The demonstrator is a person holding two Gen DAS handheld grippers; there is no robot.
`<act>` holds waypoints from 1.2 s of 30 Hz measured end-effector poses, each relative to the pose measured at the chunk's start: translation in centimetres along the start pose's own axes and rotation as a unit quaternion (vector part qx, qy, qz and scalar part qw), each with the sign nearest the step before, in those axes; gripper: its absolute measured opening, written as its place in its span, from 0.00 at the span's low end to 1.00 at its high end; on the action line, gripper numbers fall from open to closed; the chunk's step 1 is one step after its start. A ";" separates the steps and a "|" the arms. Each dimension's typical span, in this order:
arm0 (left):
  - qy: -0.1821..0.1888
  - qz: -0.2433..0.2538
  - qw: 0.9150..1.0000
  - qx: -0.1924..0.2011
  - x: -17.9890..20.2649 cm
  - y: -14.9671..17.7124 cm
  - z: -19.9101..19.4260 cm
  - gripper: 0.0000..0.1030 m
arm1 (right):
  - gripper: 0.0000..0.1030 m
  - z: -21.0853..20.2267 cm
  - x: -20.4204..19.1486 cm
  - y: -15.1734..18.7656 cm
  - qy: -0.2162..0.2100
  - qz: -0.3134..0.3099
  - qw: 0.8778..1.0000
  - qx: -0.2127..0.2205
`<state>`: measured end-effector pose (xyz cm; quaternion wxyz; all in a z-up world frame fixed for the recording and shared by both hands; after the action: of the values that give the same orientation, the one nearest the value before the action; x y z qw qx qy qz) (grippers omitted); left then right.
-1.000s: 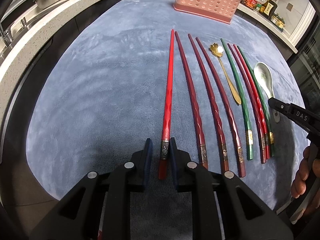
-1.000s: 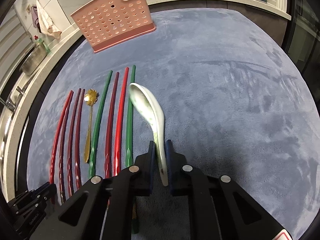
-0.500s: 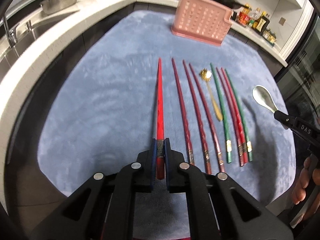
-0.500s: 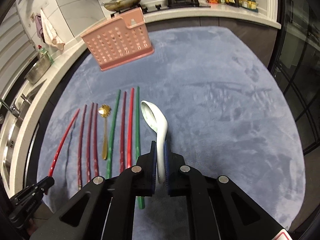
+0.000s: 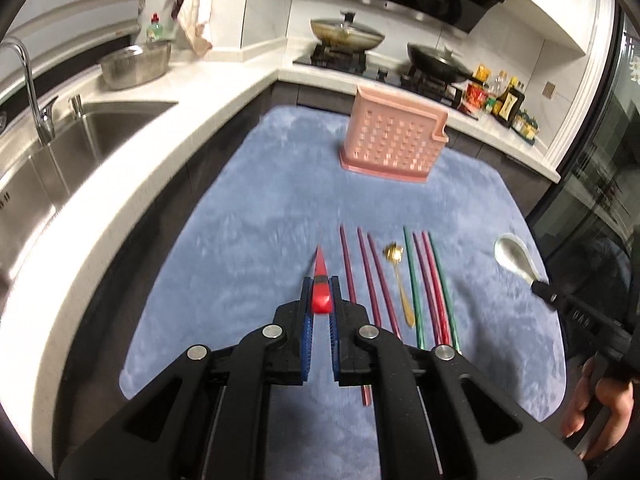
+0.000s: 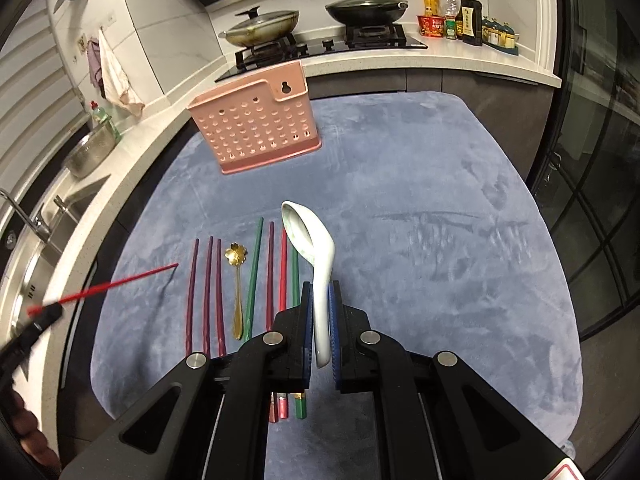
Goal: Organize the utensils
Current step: 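Lift the red chopstick with the left tool while the right tool lifts the white spoon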
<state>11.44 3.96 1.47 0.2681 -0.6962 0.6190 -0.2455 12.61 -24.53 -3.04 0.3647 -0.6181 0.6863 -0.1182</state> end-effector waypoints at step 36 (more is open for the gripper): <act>0.002 0.008 1.000 -0.021 0.9 1.6 0.1 0.07 | 0.09 4.2 4.4 10.4 -0.018 0.061 0.993 -0.097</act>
<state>10.46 2.98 0.31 0.2544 -0.6958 0.6304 -0.2318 7.55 -25.23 -13.95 0.3217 -0.6093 0.7246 -0.0176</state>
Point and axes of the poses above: each gripper's, at about its wrist camera, not at the fingertips, and z roughly the way its jaws point, x to its right, y to its underside, the point moved 2 cm from there along z, roughly the way its jaws point, and after that the axes turned 13 degrees about -y, right-handed, at the moved point
